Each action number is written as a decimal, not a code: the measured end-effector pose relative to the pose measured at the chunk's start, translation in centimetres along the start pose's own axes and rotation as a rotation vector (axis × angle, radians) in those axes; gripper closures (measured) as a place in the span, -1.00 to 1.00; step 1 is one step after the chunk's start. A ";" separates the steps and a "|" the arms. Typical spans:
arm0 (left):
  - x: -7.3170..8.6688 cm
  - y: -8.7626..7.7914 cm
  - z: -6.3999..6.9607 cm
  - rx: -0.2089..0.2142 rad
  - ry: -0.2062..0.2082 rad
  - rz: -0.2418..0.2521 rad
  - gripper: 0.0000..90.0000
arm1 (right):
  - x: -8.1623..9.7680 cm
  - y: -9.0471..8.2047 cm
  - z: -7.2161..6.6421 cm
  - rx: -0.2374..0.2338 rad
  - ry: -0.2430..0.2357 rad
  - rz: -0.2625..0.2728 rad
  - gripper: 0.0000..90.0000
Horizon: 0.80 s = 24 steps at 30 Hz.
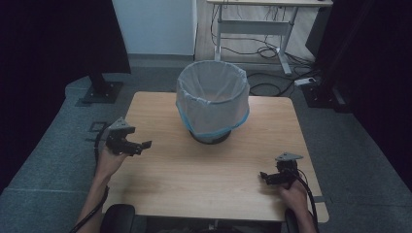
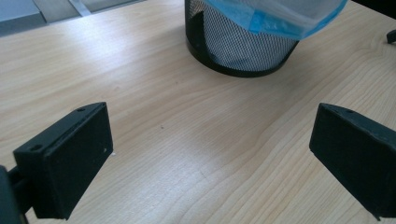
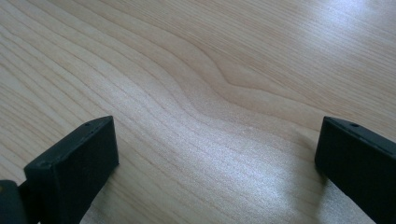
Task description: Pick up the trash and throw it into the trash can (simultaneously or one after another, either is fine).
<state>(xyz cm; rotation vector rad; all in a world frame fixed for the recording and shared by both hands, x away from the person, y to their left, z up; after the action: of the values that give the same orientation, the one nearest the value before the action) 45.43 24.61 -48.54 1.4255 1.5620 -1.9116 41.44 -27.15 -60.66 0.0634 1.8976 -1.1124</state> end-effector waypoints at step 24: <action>3.8 3.6 3.2 0.060 0.032 -0.052 -1.00 | 0.0 0.0 0.0 0.000 0.000 0.000 -1.00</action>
<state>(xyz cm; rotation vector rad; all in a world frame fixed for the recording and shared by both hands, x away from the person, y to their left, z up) 44.68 21.81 -53.99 1.4606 1.5829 -1.9909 41.44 -27.16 -60.66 0.0635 1.8977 -1.1125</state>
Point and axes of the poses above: each handheld gripper's, and its own axes: y roughly forward along the jaws, x roughly out of its underside, z roughly to its right, the point moved 7 cm from there along y, roughly forward along the jaws, and after that the axes turned 15 degrees about -x, right-handed, at the moved point
